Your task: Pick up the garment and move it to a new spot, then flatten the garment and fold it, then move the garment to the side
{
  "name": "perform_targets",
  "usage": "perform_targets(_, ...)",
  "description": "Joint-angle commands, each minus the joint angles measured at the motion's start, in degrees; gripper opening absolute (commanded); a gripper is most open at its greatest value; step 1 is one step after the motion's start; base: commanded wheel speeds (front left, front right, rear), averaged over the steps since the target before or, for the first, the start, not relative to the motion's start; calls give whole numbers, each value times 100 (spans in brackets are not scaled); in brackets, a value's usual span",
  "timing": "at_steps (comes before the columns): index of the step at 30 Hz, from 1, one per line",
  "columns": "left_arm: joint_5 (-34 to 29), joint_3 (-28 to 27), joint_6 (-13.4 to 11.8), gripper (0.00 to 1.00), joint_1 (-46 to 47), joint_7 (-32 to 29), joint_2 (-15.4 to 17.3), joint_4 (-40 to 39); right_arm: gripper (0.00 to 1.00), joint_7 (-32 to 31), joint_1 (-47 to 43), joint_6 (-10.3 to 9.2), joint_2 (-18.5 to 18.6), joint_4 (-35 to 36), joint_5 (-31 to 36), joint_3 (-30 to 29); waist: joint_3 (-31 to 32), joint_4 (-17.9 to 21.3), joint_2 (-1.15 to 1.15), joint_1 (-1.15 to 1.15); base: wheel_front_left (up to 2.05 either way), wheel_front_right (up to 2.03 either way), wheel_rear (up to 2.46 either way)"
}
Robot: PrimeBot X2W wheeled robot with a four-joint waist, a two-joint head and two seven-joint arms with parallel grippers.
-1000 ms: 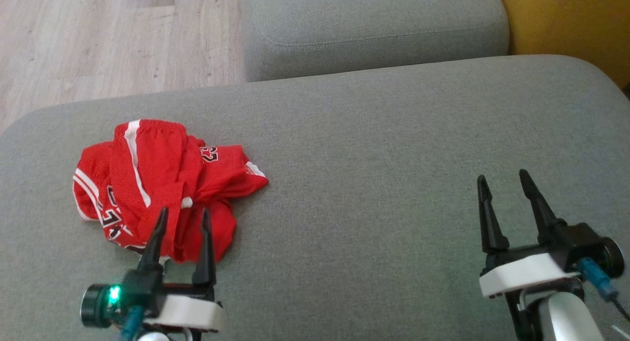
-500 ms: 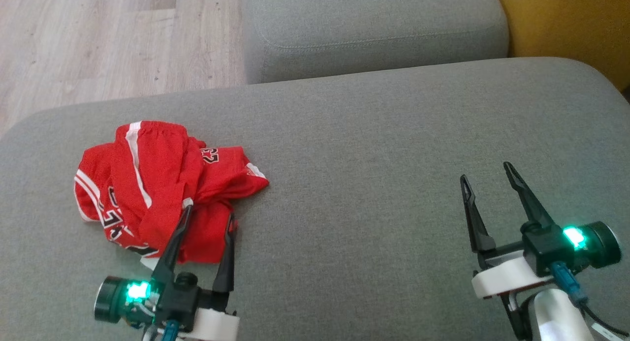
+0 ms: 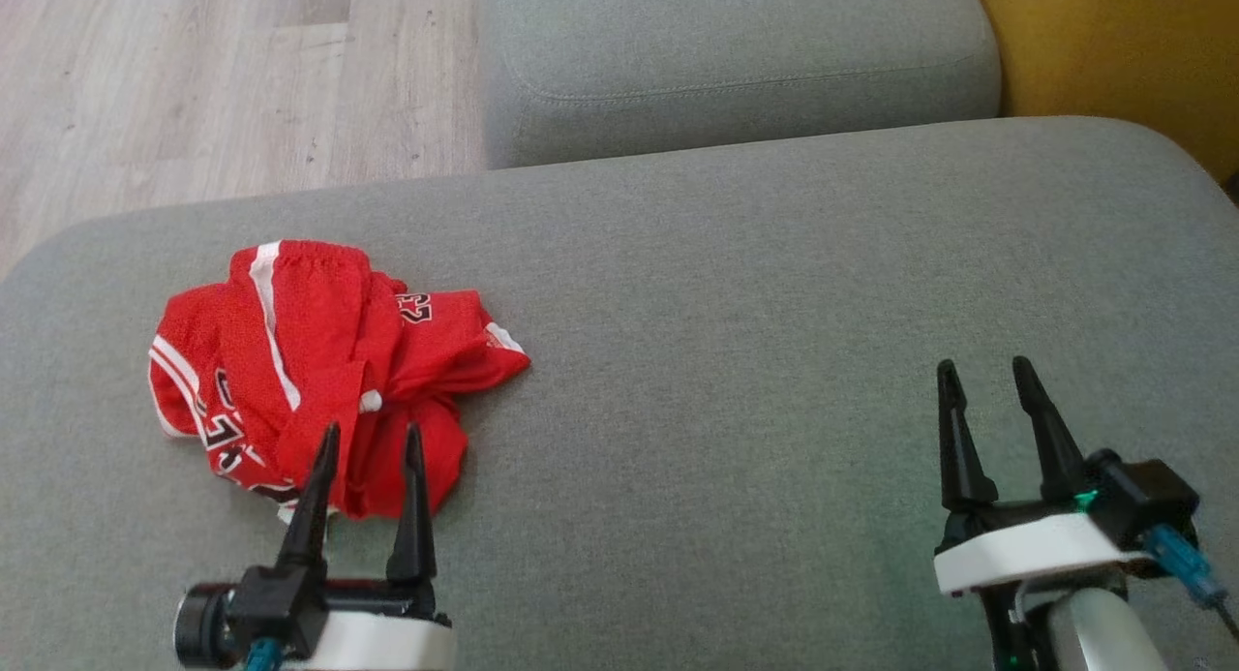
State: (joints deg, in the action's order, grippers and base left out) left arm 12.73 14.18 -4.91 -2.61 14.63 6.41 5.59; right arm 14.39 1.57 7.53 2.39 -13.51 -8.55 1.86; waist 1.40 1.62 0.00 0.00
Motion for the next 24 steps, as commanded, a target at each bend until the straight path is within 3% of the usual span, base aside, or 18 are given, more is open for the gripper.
perform_targets(1,13,-281,71,100,164,37,-56,-69,100,61,156,-4,49,125,-276,188,-2,11,0,0,0,0,0)
perform_targets(5,-96,-426,187,100,170,37,-148,98,100,61,150,-4,49,70,-603,269,-17,36,0,0,0,0,0)
perform_targets(17,-334,-693,376,100,220,37,-297,151,100,61,172,-4,49,8,-649,293,-18,-3,0,0,0,0,0)
perform_targets(24,-424,-797,406,100,211,37,-332,168,100,61,107,-4,49,51,-729,427,54,-366,0,0,0,0,0)
